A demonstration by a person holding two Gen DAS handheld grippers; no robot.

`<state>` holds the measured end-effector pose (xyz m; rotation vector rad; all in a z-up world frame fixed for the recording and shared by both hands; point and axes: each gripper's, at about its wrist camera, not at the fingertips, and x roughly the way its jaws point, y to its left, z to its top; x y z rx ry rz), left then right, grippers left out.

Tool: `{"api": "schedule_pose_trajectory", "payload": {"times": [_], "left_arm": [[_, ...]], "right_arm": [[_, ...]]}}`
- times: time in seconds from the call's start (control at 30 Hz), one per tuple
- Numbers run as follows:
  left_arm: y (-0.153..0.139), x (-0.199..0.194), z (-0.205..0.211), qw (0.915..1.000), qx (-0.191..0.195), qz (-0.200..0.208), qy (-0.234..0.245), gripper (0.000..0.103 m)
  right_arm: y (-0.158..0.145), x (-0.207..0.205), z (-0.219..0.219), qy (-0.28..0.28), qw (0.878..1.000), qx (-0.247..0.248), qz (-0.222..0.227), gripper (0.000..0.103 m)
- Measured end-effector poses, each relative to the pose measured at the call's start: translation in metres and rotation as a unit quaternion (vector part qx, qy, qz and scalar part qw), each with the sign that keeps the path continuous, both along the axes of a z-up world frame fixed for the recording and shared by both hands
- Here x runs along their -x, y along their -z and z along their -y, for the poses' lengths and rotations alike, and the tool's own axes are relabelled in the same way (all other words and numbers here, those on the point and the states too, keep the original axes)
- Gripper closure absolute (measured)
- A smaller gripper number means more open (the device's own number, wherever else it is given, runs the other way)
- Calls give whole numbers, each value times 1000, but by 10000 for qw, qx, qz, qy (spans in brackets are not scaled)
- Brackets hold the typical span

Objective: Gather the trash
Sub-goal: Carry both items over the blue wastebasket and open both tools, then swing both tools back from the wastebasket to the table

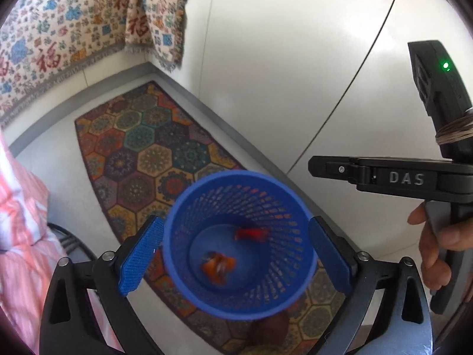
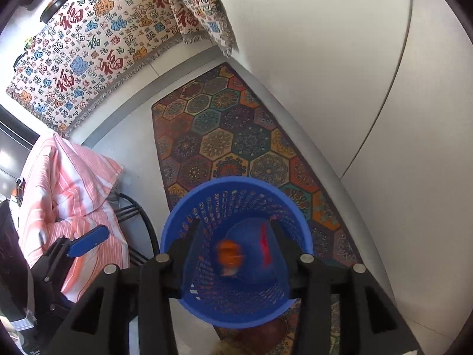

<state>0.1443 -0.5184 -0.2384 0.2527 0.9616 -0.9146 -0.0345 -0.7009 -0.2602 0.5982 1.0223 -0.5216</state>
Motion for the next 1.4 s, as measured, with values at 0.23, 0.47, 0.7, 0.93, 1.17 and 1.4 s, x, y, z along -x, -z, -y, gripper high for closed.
{"api": "schedule_pose_trajectory", "payload": {"times": [0.23,0.47,0.7,0.93,1.17,1.4], "left_arm": [[-48,21,-54,9976,364,526,-266,5],[-90,36,-118,9949,527,392,-767,5],[-127,58,-197,9912,429,661,-1060,0],[-138,59,-314,9805,443,739,-1767,0],[-99,10,-436,9418,-303,730,-3268,1],[-67,-36,-520,9003,-521,651,-4272,1]], "right_arm": [[-33,-6,-32,-183,9958,873,227,56],[-80,-10,-78,-442,9832,1566,823,35],[-110,-14,-135,-485,9761,1834,1059,29],[-112,-22,-240,-1174,9673,1666,1513,29],[-111,-78,-381,-2531,9435,1681,1325,29],[-71,-153,-465,-3146,9362,1486,493,29]]}}
